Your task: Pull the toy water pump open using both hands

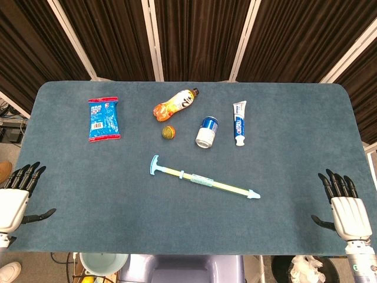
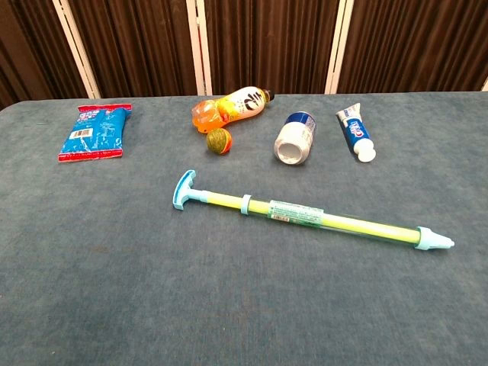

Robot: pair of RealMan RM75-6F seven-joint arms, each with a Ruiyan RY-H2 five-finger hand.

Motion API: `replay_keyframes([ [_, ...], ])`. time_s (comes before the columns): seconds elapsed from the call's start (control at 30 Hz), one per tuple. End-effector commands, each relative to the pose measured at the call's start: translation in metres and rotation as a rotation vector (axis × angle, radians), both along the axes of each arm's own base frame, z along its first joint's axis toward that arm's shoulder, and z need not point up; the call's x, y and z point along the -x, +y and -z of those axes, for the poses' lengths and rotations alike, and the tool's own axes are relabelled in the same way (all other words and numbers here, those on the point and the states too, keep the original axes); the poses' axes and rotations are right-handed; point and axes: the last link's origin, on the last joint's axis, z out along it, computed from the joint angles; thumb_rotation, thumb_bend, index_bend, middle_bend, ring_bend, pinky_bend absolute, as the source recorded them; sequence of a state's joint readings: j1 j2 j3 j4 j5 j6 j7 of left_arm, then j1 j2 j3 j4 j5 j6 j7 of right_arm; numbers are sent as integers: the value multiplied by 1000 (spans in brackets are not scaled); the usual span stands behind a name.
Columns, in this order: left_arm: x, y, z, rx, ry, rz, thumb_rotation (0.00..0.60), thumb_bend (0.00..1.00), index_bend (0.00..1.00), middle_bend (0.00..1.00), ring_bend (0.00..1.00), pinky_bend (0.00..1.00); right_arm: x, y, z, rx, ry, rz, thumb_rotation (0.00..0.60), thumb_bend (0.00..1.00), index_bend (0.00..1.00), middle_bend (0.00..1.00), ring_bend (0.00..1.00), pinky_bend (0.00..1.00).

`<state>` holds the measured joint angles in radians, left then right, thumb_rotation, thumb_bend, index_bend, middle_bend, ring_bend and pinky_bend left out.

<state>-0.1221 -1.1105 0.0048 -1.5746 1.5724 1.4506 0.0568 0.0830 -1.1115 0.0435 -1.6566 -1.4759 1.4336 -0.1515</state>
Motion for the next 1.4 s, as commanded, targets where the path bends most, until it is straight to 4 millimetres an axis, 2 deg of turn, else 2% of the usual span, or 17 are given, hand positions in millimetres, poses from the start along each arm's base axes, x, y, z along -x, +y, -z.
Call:
replay_keyframes([
  [0.03,0,0,0,0,0,-3,600,0,0,0,0,96,-1,0,0,-4,-1,-5,600,110,67,0,0,0],
  [0.47,0,-1,0,-1,0,-9,600,0,0,0,0,97,-1,1,3,-17,3,-2,600,110,69,0,0,0],
  [0.67,0,0,1,2,0,-19,600,0,0,0,0,97,-5,-2,11,-36,-9,9,600,111,153,0,0,0],
  [0.9,-2,-1,1,0,7,-9,600,0,0,0,0,97,-34,-16,42,-109,-57,-15,600,182,339,52,0,0],
  [1.0,-2,-1,1,-3,6,-9,600,0,0,0,0,97,-49,-25,62,-137,-64,-30,600,207,400,72,0,0],
  [1.23,-1,1,3,5,8,-4,600,0,0,0,0,97,-73,-43,109,-161,-31,-11,600,252,447,79,0,0],
  [1.4,-1,2,3,7,7,-7,600,0,0,0,0,97,-82,-52,132,-158,-27,13,600,258,458,80,0,0],
])
